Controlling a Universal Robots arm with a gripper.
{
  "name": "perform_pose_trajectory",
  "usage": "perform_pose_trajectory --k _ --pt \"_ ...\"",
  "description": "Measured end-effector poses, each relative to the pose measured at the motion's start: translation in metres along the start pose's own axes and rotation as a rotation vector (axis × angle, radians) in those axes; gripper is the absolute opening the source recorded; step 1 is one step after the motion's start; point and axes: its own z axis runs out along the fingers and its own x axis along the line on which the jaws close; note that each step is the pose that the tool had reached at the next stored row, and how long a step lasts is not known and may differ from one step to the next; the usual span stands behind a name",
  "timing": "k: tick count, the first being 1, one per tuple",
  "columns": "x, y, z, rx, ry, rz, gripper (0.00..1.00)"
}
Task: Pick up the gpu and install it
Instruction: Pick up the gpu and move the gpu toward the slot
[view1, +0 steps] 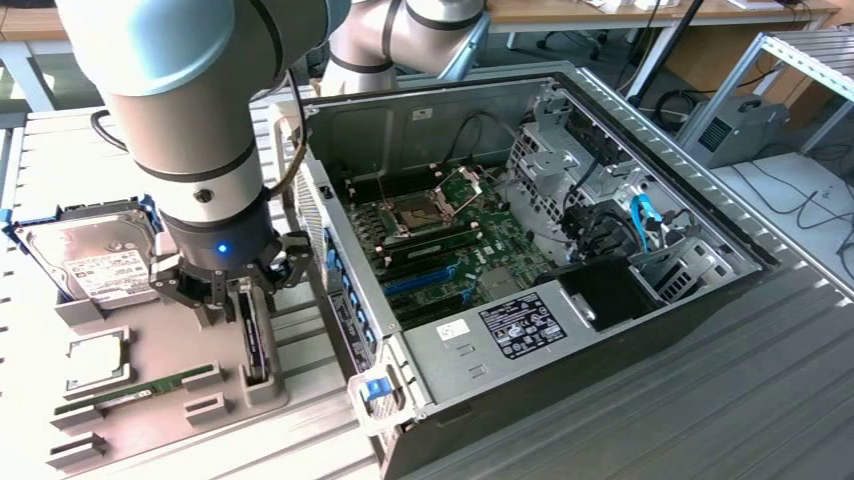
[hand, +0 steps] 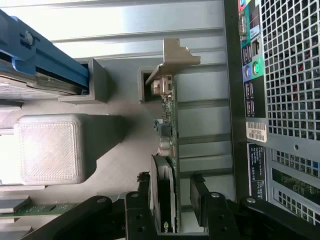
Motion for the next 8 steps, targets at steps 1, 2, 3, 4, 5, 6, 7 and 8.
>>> perform_pose_trajectory --k 1,2,3,4,5,6,7,8 --pt "0.0013 0.0001 0.0001 0.0004 0.0 0.0 0.45" --pt "0.0017 0.0001 0.0003 0.0004 0.0001 0.0 0.45" --pt "0.0017 0.0001 0.0004 0.0004 0.0001 0.0 0.45" --pt "0.0017 0.0001 0.0003 0.0005 0.0001 0.0 0.45" --pt "0.0018 0.0001 0.0004 0.0005 0.0001 0.0 0.45" --pt "0.0018 0.0001 0.0004 0.0004 0.0 0.0 0.45" --pt "0.0018 0.0001 0.0004 0.0004 0.0 0.0 0.45" --pt "0.0018 0.0001 0.0004 0.0004 0.0 0.0 0.45"
